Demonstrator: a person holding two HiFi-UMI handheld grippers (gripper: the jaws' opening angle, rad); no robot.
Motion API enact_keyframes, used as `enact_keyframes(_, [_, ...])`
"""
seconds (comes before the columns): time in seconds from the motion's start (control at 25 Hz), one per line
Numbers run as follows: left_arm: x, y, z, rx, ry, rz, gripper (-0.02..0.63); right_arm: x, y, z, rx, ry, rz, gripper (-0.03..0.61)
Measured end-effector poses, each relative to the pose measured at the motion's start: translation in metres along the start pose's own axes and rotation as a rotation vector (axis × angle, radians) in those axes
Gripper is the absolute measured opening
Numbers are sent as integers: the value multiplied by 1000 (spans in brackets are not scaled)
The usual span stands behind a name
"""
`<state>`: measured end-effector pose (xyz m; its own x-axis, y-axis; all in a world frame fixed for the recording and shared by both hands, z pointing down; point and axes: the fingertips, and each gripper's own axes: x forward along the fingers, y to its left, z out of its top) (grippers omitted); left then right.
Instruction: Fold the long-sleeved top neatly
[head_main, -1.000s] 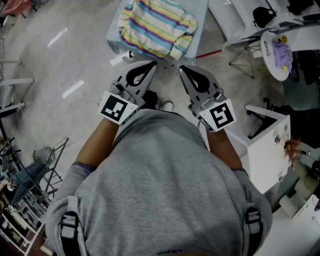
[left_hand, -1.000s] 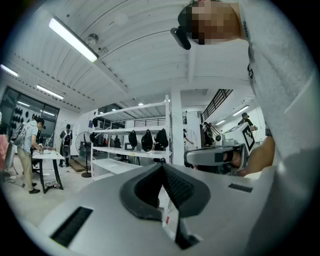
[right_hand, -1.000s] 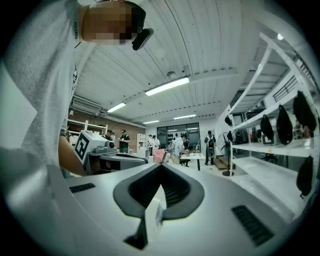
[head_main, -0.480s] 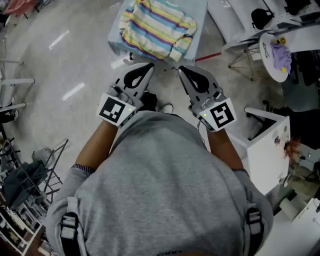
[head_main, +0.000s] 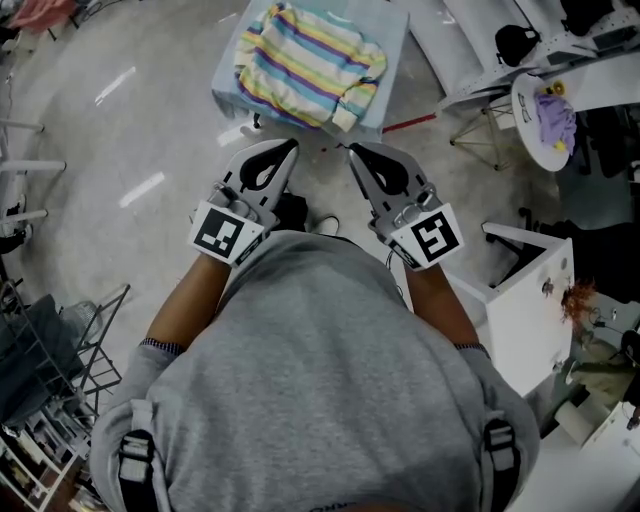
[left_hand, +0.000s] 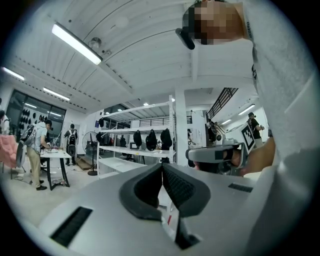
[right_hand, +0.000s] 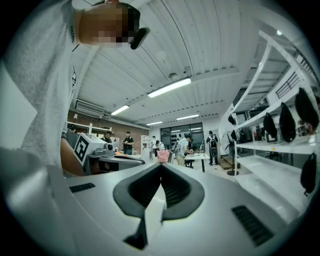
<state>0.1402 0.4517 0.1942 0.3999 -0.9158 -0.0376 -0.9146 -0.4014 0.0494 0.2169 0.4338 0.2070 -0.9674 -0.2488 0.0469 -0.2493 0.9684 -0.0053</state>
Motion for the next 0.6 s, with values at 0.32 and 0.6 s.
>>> enact_keyframes(0.32, [0,-1,-3,0,5,17,53,-2,-6,-12,23,45,3,123])
enact_keyframes(0.6, [-3,6,-2,1,7,21,309,-2,-19,-13,40,56,-16,386])
